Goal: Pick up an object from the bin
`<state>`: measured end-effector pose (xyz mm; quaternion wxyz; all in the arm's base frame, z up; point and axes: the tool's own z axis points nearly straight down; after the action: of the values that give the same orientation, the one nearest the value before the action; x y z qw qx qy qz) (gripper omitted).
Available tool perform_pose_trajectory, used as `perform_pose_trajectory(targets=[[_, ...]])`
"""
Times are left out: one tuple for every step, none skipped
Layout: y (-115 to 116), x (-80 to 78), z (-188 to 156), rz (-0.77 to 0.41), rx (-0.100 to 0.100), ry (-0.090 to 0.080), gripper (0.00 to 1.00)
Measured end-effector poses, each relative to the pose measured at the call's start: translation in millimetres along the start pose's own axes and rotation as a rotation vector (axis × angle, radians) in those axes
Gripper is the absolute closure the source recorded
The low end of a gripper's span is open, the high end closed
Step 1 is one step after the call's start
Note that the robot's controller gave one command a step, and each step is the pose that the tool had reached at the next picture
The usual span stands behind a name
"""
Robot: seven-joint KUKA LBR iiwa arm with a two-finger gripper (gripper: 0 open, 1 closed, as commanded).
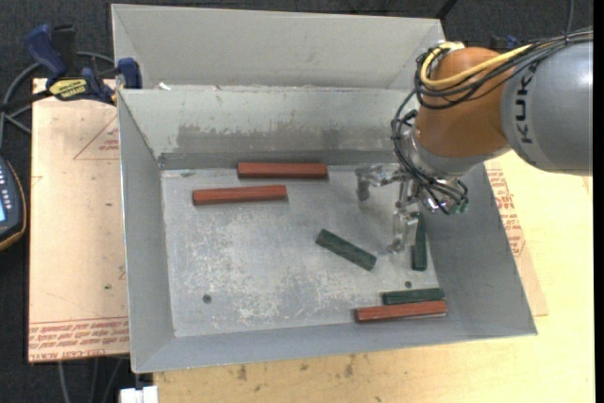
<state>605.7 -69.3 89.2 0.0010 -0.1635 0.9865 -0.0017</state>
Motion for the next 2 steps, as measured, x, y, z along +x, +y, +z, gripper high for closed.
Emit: perform_pose_trajectory(targets=[[68.2, 24.3, 20.0, -0.132, -0.008, 0.002, 0.00], [65.0, 23.6, 18.1, -0.128, -0.005, 0.000, 1.00]])
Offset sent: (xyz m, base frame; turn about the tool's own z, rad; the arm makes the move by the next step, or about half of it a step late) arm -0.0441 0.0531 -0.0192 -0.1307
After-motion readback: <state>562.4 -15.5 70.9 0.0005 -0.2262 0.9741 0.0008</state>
